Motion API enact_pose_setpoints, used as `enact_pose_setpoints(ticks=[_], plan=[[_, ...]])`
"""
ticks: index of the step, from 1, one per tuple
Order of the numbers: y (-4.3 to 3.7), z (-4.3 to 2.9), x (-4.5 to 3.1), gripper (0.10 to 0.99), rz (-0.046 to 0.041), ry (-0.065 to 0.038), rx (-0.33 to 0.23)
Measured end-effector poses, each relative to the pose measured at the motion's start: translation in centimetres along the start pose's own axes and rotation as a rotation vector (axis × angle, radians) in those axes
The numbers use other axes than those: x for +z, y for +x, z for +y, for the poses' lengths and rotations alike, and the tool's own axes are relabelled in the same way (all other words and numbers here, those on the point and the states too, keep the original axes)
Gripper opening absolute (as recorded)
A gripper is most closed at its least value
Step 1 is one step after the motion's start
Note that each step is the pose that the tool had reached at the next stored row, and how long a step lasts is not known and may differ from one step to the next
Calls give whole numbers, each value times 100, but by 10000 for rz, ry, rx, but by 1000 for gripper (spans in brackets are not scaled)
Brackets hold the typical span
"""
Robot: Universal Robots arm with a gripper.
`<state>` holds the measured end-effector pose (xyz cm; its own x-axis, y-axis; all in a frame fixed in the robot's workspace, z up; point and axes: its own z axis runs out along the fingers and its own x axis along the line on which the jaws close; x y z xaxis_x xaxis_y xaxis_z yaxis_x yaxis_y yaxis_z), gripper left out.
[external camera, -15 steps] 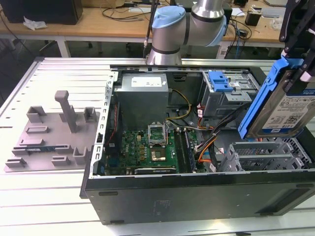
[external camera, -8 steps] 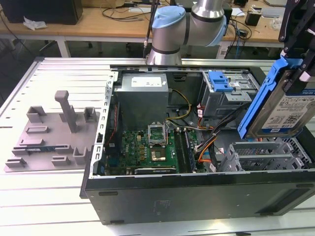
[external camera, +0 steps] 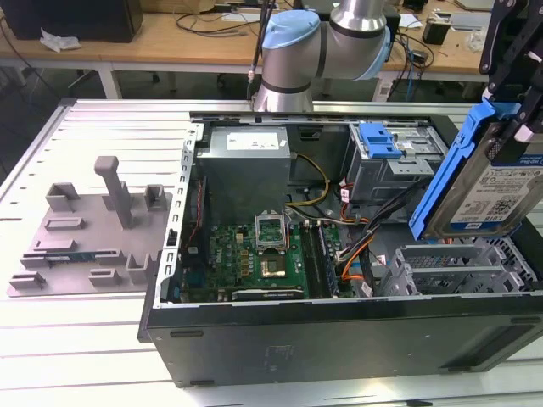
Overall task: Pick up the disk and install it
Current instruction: 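Insert the disk into the insertion slot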
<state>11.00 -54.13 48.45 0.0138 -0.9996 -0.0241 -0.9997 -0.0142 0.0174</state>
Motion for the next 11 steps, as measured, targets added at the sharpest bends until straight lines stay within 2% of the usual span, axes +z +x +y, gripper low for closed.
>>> enact_pose_setpoints(ticks=[11], plan=[[7,-2,69,369,-2,3,124]])
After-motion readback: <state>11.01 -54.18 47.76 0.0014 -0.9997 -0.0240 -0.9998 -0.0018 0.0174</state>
